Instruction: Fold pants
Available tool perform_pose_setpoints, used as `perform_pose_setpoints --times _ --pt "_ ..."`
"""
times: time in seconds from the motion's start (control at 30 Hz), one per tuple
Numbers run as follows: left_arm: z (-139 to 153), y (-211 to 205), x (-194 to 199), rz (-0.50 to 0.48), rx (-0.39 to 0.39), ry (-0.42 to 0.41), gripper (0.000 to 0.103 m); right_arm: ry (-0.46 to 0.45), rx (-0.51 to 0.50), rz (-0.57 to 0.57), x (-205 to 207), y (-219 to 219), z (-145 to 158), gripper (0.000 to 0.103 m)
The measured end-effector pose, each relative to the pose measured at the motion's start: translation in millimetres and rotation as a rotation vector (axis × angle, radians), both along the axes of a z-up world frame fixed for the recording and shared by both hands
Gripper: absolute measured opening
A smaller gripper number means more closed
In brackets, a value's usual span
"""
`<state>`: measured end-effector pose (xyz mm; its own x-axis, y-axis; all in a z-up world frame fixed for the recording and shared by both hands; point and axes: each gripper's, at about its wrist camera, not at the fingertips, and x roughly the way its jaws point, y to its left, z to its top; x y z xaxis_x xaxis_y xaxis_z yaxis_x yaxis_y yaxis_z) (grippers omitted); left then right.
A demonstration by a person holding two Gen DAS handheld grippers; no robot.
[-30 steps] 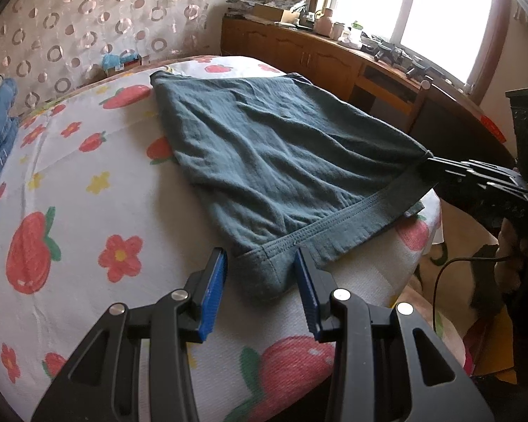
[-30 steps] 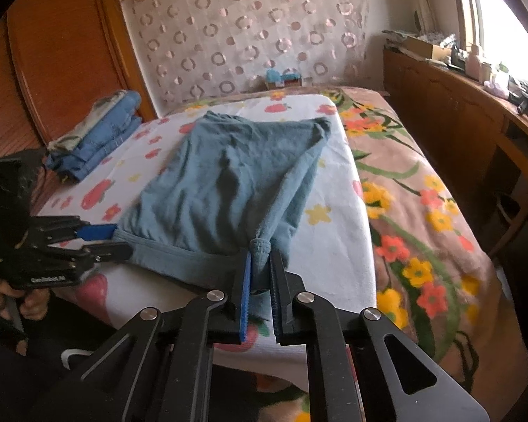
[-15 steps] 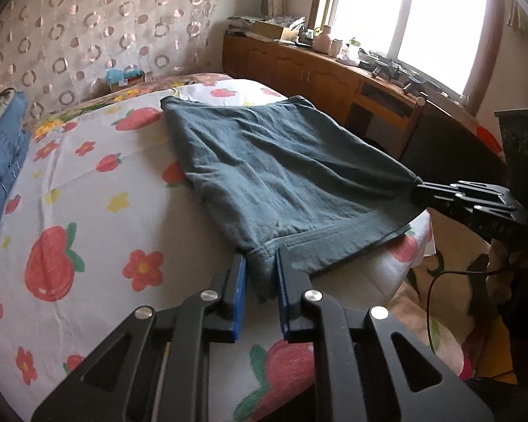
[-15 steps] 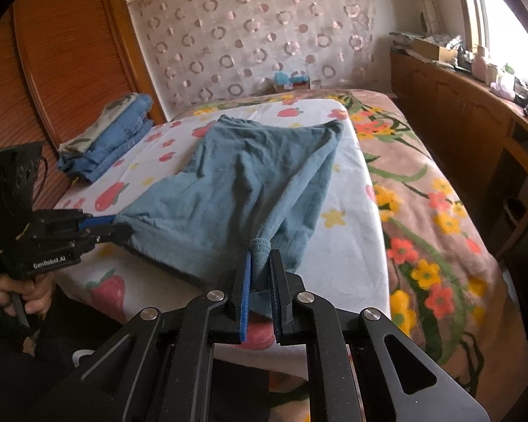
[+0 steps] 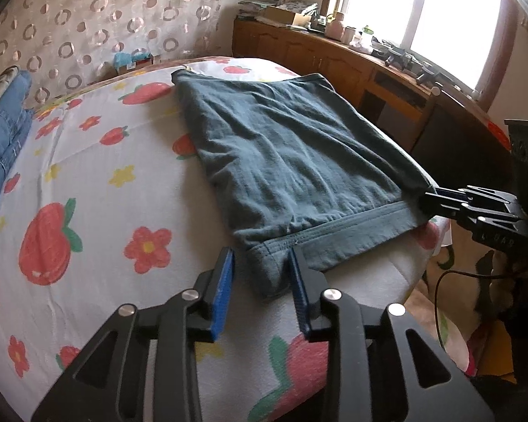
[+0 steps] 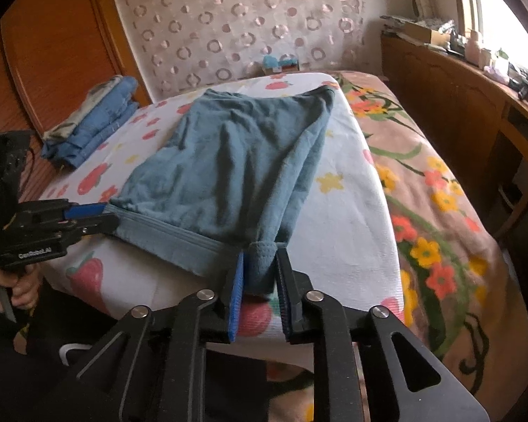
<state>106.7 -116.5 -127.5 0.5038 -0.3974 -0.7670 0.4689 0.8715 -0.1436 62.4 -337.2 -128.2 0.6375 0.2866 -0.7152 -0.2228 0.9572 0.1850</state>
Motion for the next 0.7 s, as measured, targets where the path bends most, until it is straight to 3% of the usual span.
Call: perform_pose_setpoints --times 0.07,0.13,0.5,0.7 --pt "-0.5 1.5 -0.3 0.004 -0.001 -0.002 0.036 0.006 -0.013 -0.013 1.9 0.9 -2.6 0.033" --pt "-1.2 2.9 -0.2 0.005 -0.007 -0.004 0.037 0.013 -0.011 -0.021 3.4 0.5 -4.9 0.035" --pt "-1.9 2.0 -0.3 0.006 -0.007 -0.021 0.041 -0.001 -0.021 0.004 5.2 9.8 -7.1 0.036" --pt "-0.4 0.0 1.6 0.016 -0.015 -0.002 0.041 -0.003 -0.014 0.018 5.1 9.9 -8.1 0.03"
